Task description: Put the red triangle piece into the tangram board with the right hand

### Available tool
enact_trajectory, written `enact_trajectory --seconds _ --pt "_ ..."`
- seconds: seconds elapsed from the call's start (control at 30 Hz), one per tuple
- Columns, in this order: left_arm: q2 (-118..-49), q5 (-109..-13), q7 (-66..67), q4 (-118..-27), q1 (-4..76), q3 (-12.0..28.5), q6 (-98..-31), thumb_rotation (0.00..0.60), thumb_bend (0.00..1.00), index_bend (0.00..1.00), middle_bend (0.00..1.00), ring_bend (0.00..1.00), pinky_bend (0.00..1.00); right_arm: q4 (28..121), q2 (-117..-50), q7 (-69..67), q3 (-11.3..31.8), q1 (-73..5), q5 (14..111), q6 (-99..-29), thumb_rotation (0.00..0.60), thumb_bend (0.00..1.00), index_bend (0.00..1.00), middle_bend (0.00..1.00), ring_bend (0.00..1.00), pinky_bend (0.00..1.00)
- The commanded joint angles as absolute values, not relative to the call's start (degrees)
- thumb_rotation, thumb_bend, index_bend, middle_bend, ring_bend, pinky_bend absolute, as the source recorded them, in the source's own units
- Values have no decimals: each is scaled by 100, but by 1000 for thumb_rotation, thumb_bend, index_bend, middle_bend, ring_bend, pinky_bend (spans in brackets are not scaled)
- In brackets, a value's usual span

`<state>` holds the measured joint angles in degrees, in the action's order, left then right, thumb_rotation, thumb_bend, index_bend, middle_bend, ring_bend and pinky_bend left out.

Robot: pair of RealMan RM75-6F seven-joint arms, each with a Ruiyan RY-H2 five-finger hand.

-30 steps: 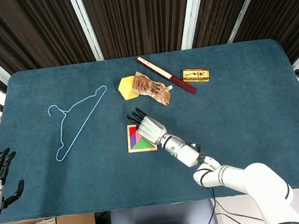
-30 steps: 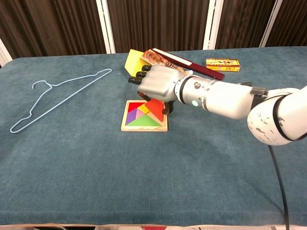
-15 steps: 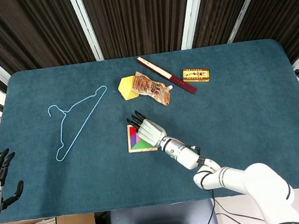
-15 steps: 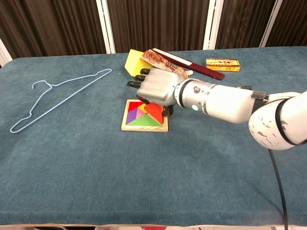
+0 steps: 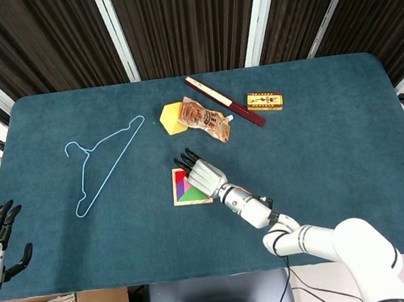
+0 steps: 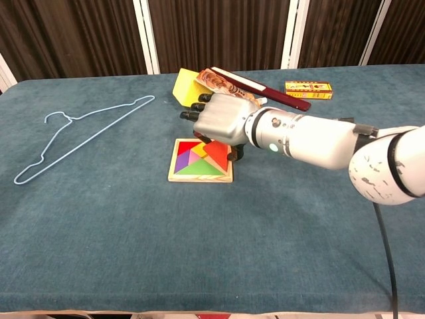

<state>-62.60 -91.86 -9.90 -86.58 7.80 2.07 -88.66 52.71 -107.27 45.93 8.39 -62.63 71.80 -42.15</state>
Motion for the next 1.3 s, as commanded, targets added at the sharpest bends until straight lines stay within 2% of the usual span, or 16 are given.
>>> enact_trajectory --seconds 0.03,0.33,1.3 --pt "-6257 -9190 -1004 -8652 767 202 -8886 600 462 0 0 0 75 5285 -10724 4619 836 -6259 7156 -4213 600 459 570 79 0 0" --pt "-6250 -9207 -1015 -8656 774 205 -8893 600 462 0 0 0 74 5328 -10733 4808 858 -6252 6974 -4185 600 459 491 77 0 0" --pt "-6251 -9202 -1034 -8666 792 203 -8866 600 463 0 0 0 74 5566 -10550 4950 734 -6260 6917 -4233 600 459 439 76 0 0"
